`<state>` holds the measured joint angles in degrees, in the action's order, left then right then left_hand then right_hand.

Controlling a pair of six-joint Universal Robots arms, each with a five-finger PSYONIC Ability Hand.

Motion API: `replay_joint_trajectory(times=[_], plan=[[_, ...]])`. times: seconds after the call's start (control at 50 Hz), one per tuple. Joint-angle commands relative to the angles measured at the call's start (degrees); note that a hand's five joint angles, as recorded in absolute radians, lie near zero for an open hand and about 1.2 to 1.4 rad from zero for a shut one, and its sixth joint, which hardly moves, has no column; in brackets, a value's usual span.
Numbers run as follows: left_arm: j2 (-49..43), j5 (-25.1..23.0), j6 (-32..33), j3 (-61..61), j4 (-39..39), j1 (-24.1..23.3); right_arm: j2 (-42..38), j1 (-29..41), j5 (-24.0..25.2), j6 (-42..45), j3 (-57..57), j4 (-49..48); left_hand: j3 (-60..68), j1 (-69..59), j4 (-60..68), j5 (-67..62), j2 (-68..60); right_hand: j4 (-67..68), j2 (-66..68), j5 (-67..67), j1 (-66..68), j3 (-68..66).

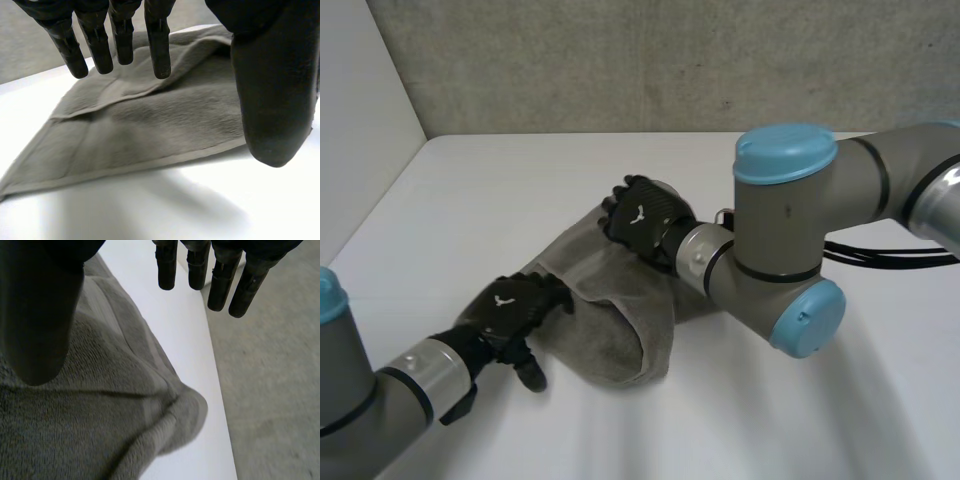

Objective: Fold the towel.

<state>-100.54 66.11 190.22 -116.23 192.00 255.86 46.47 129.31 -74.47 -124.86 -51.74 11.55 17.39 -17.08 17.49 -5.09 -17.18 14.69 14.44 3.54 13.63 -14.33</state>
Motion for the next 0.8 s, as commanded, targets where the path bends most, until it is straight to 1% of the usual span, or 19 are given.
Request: replay_joint_trajectory(times=[0.02, 0.04, 0.06, 0.1, 0.26, 0.34, 0.5, 0.6, 0.62, 0.64, 0.66, 0.7, 0.72, 0.76, 0.78, 0.8], plan=[[0.1, -0.1, 0.0, -1.1, 0.0, 6.7, -3.0, 2.1, 3.3, 5.2, 2.0, 3.5, -2.8, 2.5, -2.9, 0.5, 2.6, -4.7, -4.4, -3.5, -3.6, 4.3], [0.0, 0.0, -0.1, -1.1, 0.0, 7.5, -3.5, 2.5, 3.5, 6.6, 2.1, 4.4, -2.8, 2.5, -2.9, 0.5, 2.6, -4.7, -4.4, -3.5, -3.6, 4.3], [0.0, 0.0, -0.1, -1.1, 0.0, 7.5, -3.5, 2.5, 3.5, 6.6, 2.1, 4.4, -2.8, 2.5, -2.9, 0.5, 2.6, -4.7, -4.4, -3.5, -3.6, 4.3], [-0.1, 0.0, -0.1, -1.1, 0.0, 8.1, -3.8, 3.1, 3.8, 9.5, 1.6, 5.4, -2.8, 2.5, -2.9, 0.5, 2.6, -4.7, -4.4, -3.5, -3.6, 4.3], [-0.4, 0.0, -0.4, -0.6, 0.4, 9.7, -3.6, 3.5, 3.9, 13.1, -0.6, 5.5, -2.8, 2.5, -2.9, 0.5, 2.6, -4.7, -4.4, -3.5, -3.6, 4.3], [-0.5, 0.0, -0.4, -0.6, 0.5, 9.7, -3.2, 3.6, 4.3, 13.9, -2.0, 5.5, -2.8, 2.5, -2.9, 0.5, 2.6, -4.7, -4.4, -3.5, -3.6, 4.3], [-0.4, 0.0, -0.4, -0.6, 0.5, 10.0, -2.1, 3.6, 6.4, 18.5, -5.7, 5.7, -2.8, 2.5, -2.9, 0.5, 2.6, -4.6, -4.4, -3.5, -3.5, 4.2], [-0.4, 0.0, -0.4, -0.8, 0.6, 10.3, -1.3, 3.6, 7.5, 20.8, -8.0, 5.7, -2.8, 2.5, -2.9, 0.5, 2.6, -1.9, -1.7, -0.8, -0.9, 1.6], [-0.4, -0.1, -0.4, -0.9, 0.6, 10.3, -1.1, 3.6, 7.9, 21.3, -8.5, 5.6, -2.8, 2.5, -2.9, 0.5, 2.6, -0.1, 0.2, 1.1, 1.0, -0.3], [-0.4, -0.1, -0.4, -0.9, 0.6, 10.3, -1.0, 3.5, 8.4, 21.8, -8.8, 5.6, -2.8, 2.5, -2.9, 0.5, 2.6, 6.3, 6.5, 7.4, 7.3, -6.6], [-0.4, -0.1, -0.4, -1.0, 0.6, 10.3, -1.0, 3.5, 8.4, 21.8, -8.8, 5.6, -2.8, 2.5, -2.9, 0.5, 2.6, 6.3, 6.6, 7.5, 7.4, -6.7], [-0.4, -0.1, -0.4, -1.0, 0.6, 10.2, -0.9, 3.4, 8.4, 21.9, -8.6, 5.2, -2.8, 2.5, -2.9, 0.5, 2.6, 27.8, 28.0, 28.9, 28.8, -28.1], [-0.4, -0.2, -0.4, -1.1, 0.6, 9.8, -0.9, 3.4, 8.4, 21.9, -8.6, 5.2, -2.8, 2.5, -2.9, 0.5, 2.6, 27.9, 28.1, 29.0, 28.9, -28.2], [-0.4, -0.3, -0.4, -1.1, 0.6, 9.7, -0.9, 3.1, 7.8, 21.7, -8.0, 4.7, -2.8, 2.5, -2.9, 0.5, 2.6, 53.5, 53.7, 54.6, 54.5, -53.8], [-0.5, -0.4, -0.4, -1.2, 0.6, 9.3, -0.9, 3.1, 7.8, 21.7, -8.0, 4.7, -2.8, 2.5, -2.9, 0.5, 2.6, 53.6, 53.8, 54.7, 54.7, -54.0], [-0.5, -0.5, -0.3, -1.2, 0.7, 9.0, -0.9, 3.0, 7.2, 20.8, -7.4, 4.2, -3.0, 2.7, -3.1, 0.7, 2.8, 65.2, 65.4, 66.3, 66.3, -65.5]])
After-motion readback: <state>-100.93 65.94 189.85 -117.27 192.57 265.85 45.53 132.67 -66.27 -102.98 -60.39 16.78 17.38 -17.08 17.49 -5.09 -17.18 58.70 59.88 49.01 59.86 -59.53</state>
